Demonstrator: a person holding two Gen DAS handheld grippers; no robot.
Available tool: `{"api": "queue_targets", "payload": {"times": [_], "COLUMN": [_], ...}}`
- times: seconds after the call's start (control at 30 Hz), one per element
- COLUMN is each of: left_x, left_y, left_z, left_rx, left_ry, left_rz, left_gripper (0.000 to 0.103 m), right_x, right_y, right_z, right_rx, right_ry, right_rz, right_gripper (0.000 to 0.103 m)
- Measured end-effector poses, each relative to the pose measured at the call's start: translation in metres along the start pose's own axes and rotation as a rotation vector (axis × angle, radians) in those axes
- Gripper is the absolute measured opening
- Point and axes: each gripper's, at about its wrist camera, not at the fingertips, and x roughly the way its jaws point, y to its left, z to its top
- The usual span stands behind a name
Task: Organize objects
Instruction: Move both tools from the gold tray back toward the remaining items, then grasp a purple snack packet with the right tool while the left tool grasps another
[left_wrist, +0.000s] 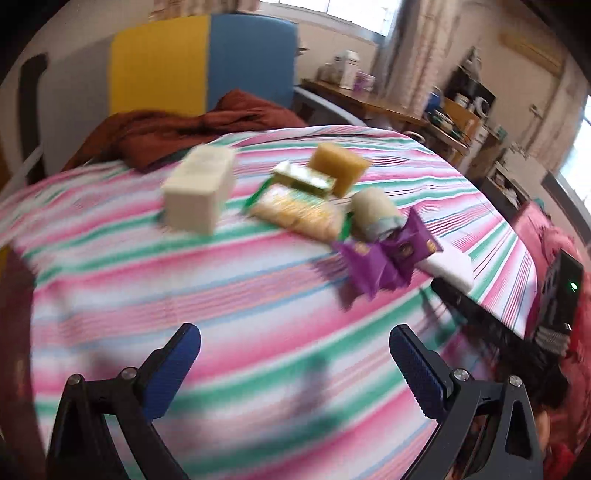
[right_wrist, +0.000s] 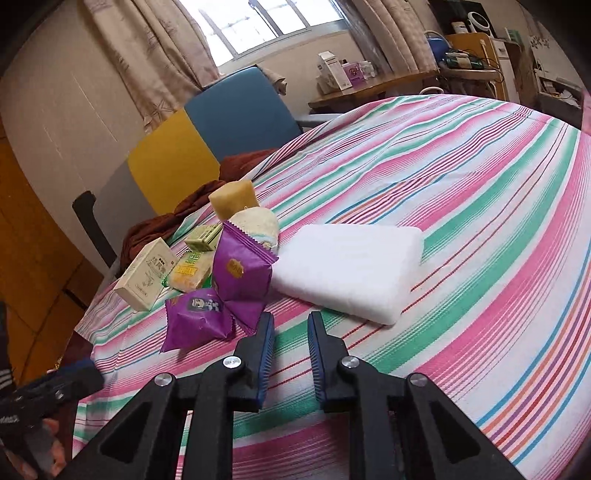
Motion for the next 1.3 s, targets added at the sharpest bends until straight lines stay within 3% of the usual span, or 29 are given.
{"api": "queue_targets", "payload": {"times": [0.13, 0.27, 0.33, 0.4, 0.43, 0.53, 0.77, 0.87, 0.93, 1.0, 1.07, 1.17, 1.3], "left_x": [0.032, 0.056, 0.063, 0.07, 0.074, 0.075, 0.063, 0.05, 0.046, 0.041, 0.039, 0.039, 0.04], "left_y": [-0.026, -0.038, -0.043, -0.053, -0.057, -0.052, -0.025, -0.01, 0.004, 0.014, 0.017, 0.018, 0.016], "left_z": [0.024, 0.042, 0.047, 0.045, 0.042, 0.039, 0.023, 0.01, 0.005, 0.002, -0.001, -0.002, -0.005], "left_rx": [0.091, 0.117, 0.131, 0.2, 0.233, 0.223, 0.168, 0.122, 0.066, 0.018, -0.003, -0.003, 0.017], "left_ry": [0.006, 0.001, -0.019, -0.018, -0.01, -0.013, -0.032, -0.055, -0.064, -0.069, -0.071, -0.073, -0.074], "left_rz": [-0.045, -0.04, -0.067, -0.098, -0.1, -0.132, -0.126, -0.106, -0.105, -0.103, -0.107, -0.103, -0.084], "left_gripper": [0.103, 0.102, 0.097, 0.074, 0.07, 0.039, 0.039, 0.039, 0.039, 0.04, 0.04, 0.04, 0.04], "right_x": [0.001, 0.001, 0.001, 0.001, 0.001, 0.0, -0.001, -0.002, -0.002, -0.002, 0.003, 0.035, 0.038], "right_y": [0.001, 0.002, 0.002, 0.002, 0.001, 0.001, 0.002, 0.011, 0.02, 0.032, 0.045, 0.054, 0.053], "right_z": [-0.002, -0.003, -0.004, -0.004, -0.004, -0.005, -0.005, -0.003, 0.002, 0.013, 0.025, 0.037, 0.034], "right_rx": [-0.012, -0.017, -0.022, -0.022, -0.022, -0.024, -0.038, -0.079, -0.111, -0.149, -0.199, -0.228, -0.218], "right_ry": [-0.011, -0.025, -0.03, -0.034, -0.035, -0.039, -0.034, -0.022, -0.021, -0.042, -0.041, 0.071, 0.047], "right_rz": [0.01, 0.013, 0.011, 0.013, 0.014, 0.015, 0.006, -0.023, -0.045, -0.034, -0.03, -0.089, -0.056], "right_gripper": [0.02, 0.02, 0.02, 0.02, 0.02, 0.02, 0.023, 0.033, 0.045, 0.046, 0.046, 0.047, 0.036]}}
